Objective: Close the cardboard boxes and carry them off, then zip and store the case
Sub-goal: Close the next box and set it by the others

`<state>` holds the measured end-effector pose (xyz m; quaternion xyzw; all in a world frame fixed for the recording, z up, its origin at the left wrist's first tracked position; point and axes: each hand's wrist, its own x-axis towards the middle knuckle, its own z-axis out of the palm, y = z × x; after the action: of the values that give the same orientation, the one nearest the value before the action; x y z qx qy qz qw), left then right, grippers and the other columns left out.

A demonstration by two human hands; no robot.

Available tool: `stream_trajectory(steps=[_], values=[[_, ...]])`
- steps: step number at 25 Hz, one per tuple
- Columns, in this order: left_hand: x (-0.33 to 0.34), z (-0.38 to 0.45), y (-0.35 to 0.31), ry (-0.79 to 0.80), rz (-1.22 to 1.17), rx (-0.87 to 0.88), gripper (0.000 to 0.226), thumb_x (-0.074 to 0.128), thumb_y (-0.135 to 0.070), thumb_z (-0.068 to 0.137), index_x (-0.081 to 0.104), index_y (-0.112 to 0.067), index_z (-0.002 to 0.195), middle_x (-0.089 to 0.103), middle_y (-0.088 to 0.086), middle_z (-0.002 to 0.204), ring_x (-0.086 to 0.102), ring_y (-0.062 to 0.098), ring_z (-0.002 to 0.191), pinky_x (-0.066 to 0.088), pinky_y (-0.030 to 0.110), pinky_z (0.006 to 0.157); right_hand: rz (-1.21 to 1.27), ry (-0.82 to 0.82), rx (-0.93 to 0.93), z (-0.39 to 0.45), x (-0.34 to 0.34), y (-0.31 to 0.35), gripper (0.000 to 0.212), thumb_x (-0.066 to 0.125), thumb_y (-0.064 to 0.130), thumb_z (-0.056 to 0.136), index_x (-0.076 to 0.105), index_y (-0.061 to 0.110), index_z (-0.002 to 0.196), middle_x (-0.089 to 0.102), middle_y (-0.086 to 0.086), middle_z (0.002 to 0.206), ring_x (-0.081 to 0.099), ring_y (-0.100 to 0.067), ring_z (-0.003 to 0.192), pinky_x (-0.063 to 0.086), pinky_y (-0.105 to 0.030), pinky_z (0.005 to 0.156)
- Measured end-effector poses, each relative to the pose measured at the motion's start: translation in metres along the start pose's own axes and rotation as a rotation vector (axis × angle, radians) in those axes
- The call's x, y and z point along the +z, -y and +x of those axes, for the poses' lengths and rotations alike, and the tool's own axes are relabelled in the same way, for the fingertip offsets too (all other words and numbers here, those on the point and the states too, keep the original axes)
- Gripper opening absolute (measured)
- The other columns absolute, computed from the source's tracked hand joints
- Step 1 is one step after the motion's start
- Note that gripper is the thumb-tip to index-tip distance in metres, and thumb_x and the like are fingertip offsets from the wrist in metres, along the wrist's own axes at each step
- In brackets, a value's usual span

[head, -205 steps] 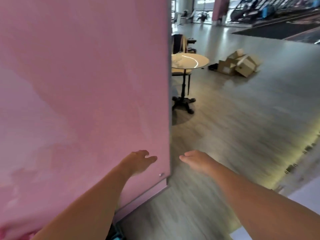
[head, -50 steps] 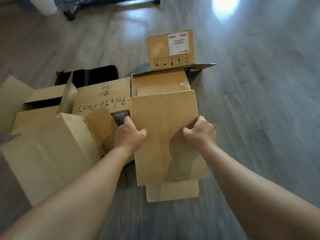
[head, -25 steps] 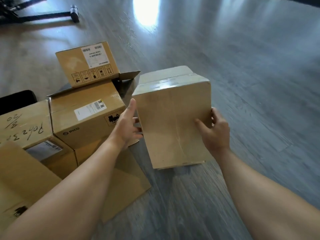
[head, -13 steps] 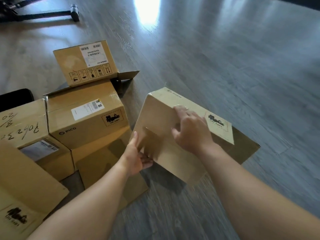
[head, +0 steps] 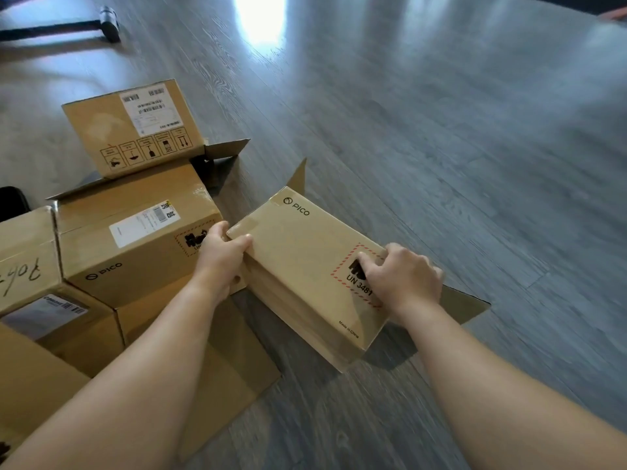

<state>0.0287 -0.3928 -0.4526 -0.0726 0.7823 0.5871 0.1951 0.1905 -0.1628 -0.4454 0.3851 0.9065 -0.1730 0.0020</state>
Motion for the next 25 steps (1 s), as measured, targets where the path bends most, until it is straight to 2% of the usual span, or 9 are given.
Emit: stream_trajectory(steps=[2, 4, 7, 10, 13, 16, 18, 21, 25], values=[[0.006, -0.001, -0.003, 0.032, -0.100, -0.053, 0.033, 0.061, -0.023, 0.097, 0.050, -0.029, 0.127, 0.056, 0.000, 0.114, 0.059, 0.027, 0.093, 0.060, 0.055, 0.070, -0.045, 0.069, 0.190, 0.006, -0.003, -0.009, 0.078, 0.031, 0.089, 0.077, 0.066, 0.025, 0.104, 0.068, -0.004, 0.104, 0.059, -0.036, 0.107, 0.041, -0.053, 0.097], [0.012, -0.003, -0.002, 0.039, -0.210, -0.074, 0.022, 0.060, -0.014, 0.097, 0.053, -0.025, 0.115, 0.056, 0.005, 0.113, 0.060, 0.029, 0.094, 0.060, 0.059, 0.065, -0.013, 0.115, 0.272, 0.010, -0.007, -0.015, 0.077, 0.027, 0.088, 0.077, 0.063, 0.024, 0.101, 0.065, -0.004, 0.098, 0.060, -0.033, 0.098, 0.046, -0.051, 0.093], [0.019, -0.008, 0.003, 0.007, -0.272, -0.043, 0.023, 0.063, -0.010, 0.095, 0.057, -0.021, 0.115, 0.059, 0.007, 0.116, 0.063, 0.034, 0.099, 0.060, 0.058, 0.063, 0.098, 0.149, 0.265, 0.012, -0.012, -0.019, 0.066, 0.035, 0.079, 0.085, 0.064, 0.020, 0.090, 0.067, -0.001, 0.084, 0.063, -0.024, 0.078, 0.051, -0.038, 0.073], [0.021, -0.008, 0.006, 0.006, -0.397, -0.014, 0.029, 0.065, -0.008, 0.093, 0.057, -0.020, 0.118, 0.064, 0.010, 0.113, 0.070, 0.038, 0.092, 0.060, 0.056, 0.064, 0.199, 0.047, 0.255, 0.018, -0.024, -0.019, 0.057, 0.045, 0.070, 0.086, 0.062, 0.018, 0.071, 0.067, 0.000, 0.070, 0.063, -0.022, 0.062, 0.043, -0.029, 0.056], [0.030, -0.013, 0.014, 0.025, -0.484, -0.004, 0.030, 0.063, 0.000, 0.093, 0.055, -0.018, 0.116, 0.069, 0.009, 0.105, 0.075, 0.030, 0.084, 0.061, 0.049, 0.065, 0.277, -0.102, 0.195, 0.026, -0.042, -0.022, 0.047, 0.049, 0.059, 0.083, 0.051, 0.019, 0.059, 0.057, 0.005, 0.055, 0.059, -0.021, 0.054, 0.036, -0.026, 0.052], [0.033, -0.016, 0.040, 0.013, -0.332, 0.006, 0.026, 0.067, -0.001, 0.091, 0.059, -0.017, 0.109, 0.070, 0.008, 0.107, 0.072, 0.027, 0.094, 0.061, 0.035, 0.066, 0.260, -0.212, 0.066, 0.021, -0.038, -0.030, 0.038, 0.052, 0.051, 0.085, 0.061, 0.018, 0.071, 0.064, 0.002, 0.071, 0.062, -0.024, 0.069, 0.049, -0.034, 0.066], [0.026, -0.010, 0.053, -0.003, -0.072, 0.089, 0.025, 0.075, -0.014, 0.088, 0.064, -0.022, 0.110, 0.072, 0.003, 0.106, 0.070, 0.022, 0.097, 0.062, 0.038, 0.074, 0.167, -0.327, -0.038, 0.012, -0.022, -0.032, 0.036, 0.054, 0.050, 0.091, 0.068, 0.017, 0.088, 0.065, -0.001, 0.090, 0.058, -0.023, 0.079, 0.049, -0.041, 0.087], [0.017, -0.006, 0.056, -0.079, 0.308, 0.204, 0.031, 0.078, -0.030, 0.085, 0.071, -0.024, 0.115, 0.072, -0.006, 0.101, 0.067, 0.019, 0.097, 0.059, 0.045, 0.085, 0.121, -0.441, -0.129, 0.002, -0.006, -0.035, 0.040, 0.056, 0.047, 0.092, 0.069, 0.013, 0.108, 0.066, -0.008, 0.115, 0.059, -0.030, 0.099, 0.042, -0.043, 0.100], [0.025, -0.011, 0.058, -0.113, 0.342, 0.125, 0.026, 0.075, -0.025, 0.086, 0.070, -0.021, 0.111, 0.069, -0.004, 0.097, 0.066, 0.019, 0.088, 0.062, 0.040, 0.073, 0.216, -0.438, -0.228, -0.009, -0.001, -0.048, 0.055, 0.056, 0.044, 0.086, 0.067, 0.008, 0.126, 0.061, -0.012, 0.137, 0.056, -0.034, 0.122, 0.040, -0.051, 0.110]])
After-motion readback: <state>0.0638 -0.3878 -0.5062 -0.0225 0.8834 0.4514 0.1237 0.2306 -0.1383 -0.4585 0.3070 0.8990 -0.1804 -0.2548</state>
